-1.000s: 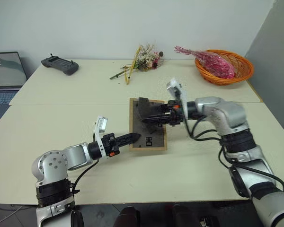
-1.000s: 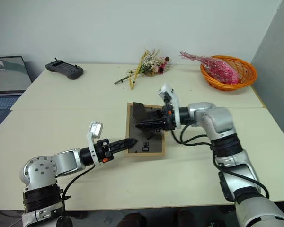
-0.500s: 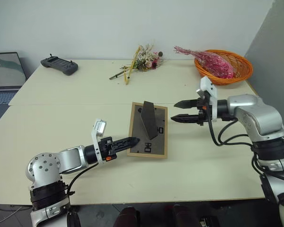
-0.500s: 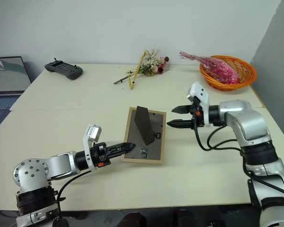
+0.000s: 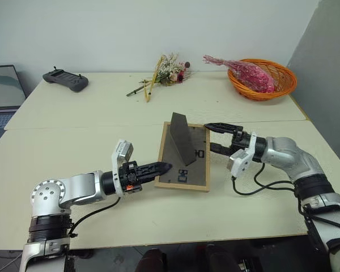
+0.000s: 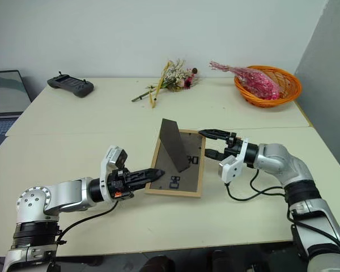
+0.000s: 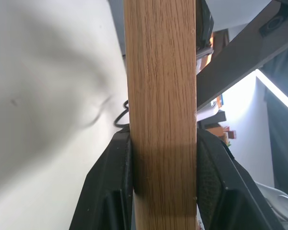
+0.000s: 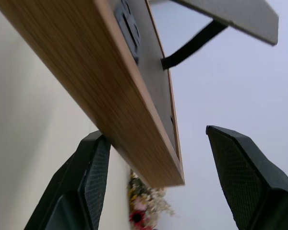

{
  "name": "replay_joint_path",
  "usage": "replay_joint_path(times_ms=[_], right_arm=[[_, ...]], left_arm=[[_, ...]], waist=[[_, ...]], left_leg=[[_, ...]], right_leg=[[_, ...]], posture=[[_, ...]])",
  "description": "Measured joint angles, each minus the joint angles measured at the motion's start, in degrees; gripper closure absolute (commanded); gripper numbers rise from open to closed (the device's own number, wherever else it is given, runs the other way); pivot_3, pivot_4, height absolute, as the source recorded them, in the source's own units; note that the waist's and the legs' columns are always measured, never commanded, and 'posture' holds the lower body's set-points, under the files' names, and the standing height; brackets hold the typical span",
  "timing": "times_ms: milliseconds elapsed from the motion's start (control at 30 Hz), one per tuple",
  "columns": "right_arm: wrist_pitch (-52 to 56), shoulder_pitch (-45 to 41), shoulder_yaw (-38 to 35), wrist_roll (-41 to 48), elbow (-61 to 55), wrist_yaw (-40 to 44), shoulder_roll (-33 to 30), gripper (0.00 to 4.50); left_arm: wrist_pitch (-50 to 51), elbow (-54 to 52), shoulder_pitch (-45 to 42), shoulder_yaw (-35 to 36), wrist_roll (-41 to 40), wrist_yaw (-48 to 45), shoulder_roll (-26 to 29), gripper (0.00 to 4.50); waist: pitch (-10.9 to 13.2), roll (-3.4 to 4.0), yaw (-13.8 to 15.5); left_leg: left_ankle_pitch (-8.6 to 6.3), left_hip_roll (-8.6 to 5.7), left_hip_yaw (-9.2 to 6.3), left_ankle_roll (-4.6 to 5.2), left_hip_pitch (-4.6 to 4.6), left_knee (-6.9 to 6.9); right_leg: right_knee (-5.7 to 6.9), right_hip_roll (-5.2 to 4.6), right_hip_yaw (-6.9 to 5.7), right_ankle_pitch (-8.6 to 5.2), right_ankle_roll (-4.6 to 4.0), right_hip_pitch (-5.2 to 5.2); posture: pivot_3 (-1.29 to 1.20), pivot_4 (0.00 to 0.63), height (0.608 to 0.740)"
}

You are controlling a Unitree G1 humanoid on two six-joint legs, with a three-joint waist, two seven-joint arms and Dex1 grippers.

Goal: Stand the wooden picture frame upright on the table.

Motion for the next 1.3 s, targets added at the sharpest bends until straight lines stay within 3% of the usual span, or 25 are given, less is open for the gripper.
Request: replay_joint_path(times_ms=[100, 200, 333, 467, 533, 733, 800, 933, 1000, 1067, 1200, 1300], right_arm=[[-1.37, -1.07, 1.73, -4.68, 1.48, -5.83, 1.08, 1.21], [-1.99, -1.94, 3.18, -7.15, 2.67, -9.89, 1.18, 1.65], [-2.97, -3.12, 4.55, -7.87, 3.90, -13.19, 0.39, 2.63], [-3.28, -3.58, 6.04, -9.57, 3.99, -14.58, -0.96, 2.88], [-3.35, -3.61, 6.40, -9.63, 4.13, -15.04, -1.31, 2.88], [-3.06, -3.64, 8.48, -6.47, 6.83, -12.80, -2.62, 3.15], [-1.64, -3.63, 10.69, 0.63, 7.94, -7.25, -2.88, 3.15], [12.21, -2.43, 12.32, 26.63, 5.06, 11.31, -0.46, 3.16], [26.65, -1.80, 11.60, 39.18, 0.91, 21.63, 2.08, 3.16], [47.69, -1.88, 9.64, 51.73, -2.84, 29.83, 6.72, 3.16], [69.83, -4.37, 6.67, 60.98, -2.32, 33.50, 12.11, 3.16], [76.69, -8.96, 3.77, 62.86, 2.27, 33.74, 16.59, 3.16]], left_arm=[[-1.11, -1.34, 0.57, -1.48, -0.02, -0.25, 0.52, 3.19], [-1.98, -2.13, 0.90, -2.51, -0.04, -0.49, 0.74, 3.19], [-3.37, -3.67, 1.15, -2.67, -0.65, -1.46, 1.40, 3.19], [-4.91, -4.50, 2.96, -3.77, -1.49, -1.17, 1.38, 3.19], [-5.65, -5.49, 3.40, -4.11, -1.65, -0.72, 1.44, 2.50], [-9.41, -7.71, 3.67, -4.31, -0.39, 2.51, 6.46, 1.42], [-10.66, -6.52, 1.89, -3.50, 4.01, 1.09, 9.46, 1.04], [-15.44, -4.23, -0.41, 2.06, 15.22, -1.37, 14.53, 0.17], [-17.23, -8.33, 0.64, 2.95, 20.04, -2.62, 15.23, 0.00], [-19.41, -18.57, 1.82, 1.99, 28.09, -4.19, 16.31, 0.00], [-24.29, -29.56, 3.92, 0.49, 38.46, -5.06, 16.00, 0.00], [-29.70, -35.96, 6.79, -2.51, 48.47, -6.71, 15.38, 0.00]], waist=[[0.00, 0.00, 0.10], [0.00, 0.00, 0.10], [0.00, 0.00, -0.05], [0.00, 0.00, -0.13], [0.00, 0.00, -0.13], [0.00, -0.01, -0.19], [0.04, -0.06, -0.21], [0.07, -0.07, -0.42], [0.10, -0.11, -0.48], [0.11, -0.13, -0.41], [0.16, -0.06, -0.22], [0.16, -0.05, -0.22]], left_leg=[[0.01, -0.02, -0.01, -0.02, 0.01, 0.01], [0.02, -0.02, -0.01, -0.02, 0.01, 0.01], [0.02, -0.02, 0.01, -0.02, 0.02, 0.00], [0.02, -0.01, 0.01, -0.02, 0.04, 0.00], [0.01, -0.01, 0.01, -0.02, 0.04, 0.00], [0.01, 0.00, 0.02, 0.00, 0.07, -0.02], [0.01, 0.02, 0.00, 0.01, 0.08, -0.02], [-0.01, 0.09, -0.03, 0.04, 0.08, -0.03], [-0.02, 0.13, -0.06, 0.06, 0.05, -0.03], [-0.04, 0.12, -0.07, 0.08, 0.01, -0.06], [-0.08, 0.05, -0.06, 0.14, 0.02, -0.12], [-0.08, 0.01, -0.04, 0.15, 0.03, -0.18]], right_leg=[[-0.02, 0.00, 0.01, 0.00, 0.00, 0.03], [-0.02, 0.00, 0.01, 0.00, 0.00, 0.03], [-0.02, 0.00, 0.02, -0.01, -0.01, 0.05], [-0.02, 0.00, 0.03, -0.01, -0.01, 0.06], [-0.02, 0.00, 0.04, -0.01, -0.01, 0.06], [-0.03, 0.01, 0.03, -0.01, -0.01, 0.11], [-0.04, 0.03, 0.00, -0.01, -0.02, 0.12], [-0.12, 0.04, -0.01, -0.01, -0.05, 0.18], [-0.20, 0.03, -0.03, -0.01, -0.05, 0.17], [-0.19, 0.01, -0.04, -0.01, -0.05, 0.14], [-0.09, -0.02, -0.03, 0.00, -0.06, 0.08], [-0.06, -0.01, -0.02, 0.00, -0.06, 0.03]], posture=[[0.00, 0.150, 0.740], [0.00, 0.150, 0.740], [0.00, 0.150, 0.740], [0.00, 0.150, 0.740], [0.00, 0.150, 0.740], [0.00, 0.150, 0.740], [0.00, 0.150, 0.740], [0.00, 0.150, 0.740], [0.00, 0.150, 0.740], [0.00, 0.150, 0.740], [0.00, 0.150, 0.740], [0.00, 0.150, 0.740]])
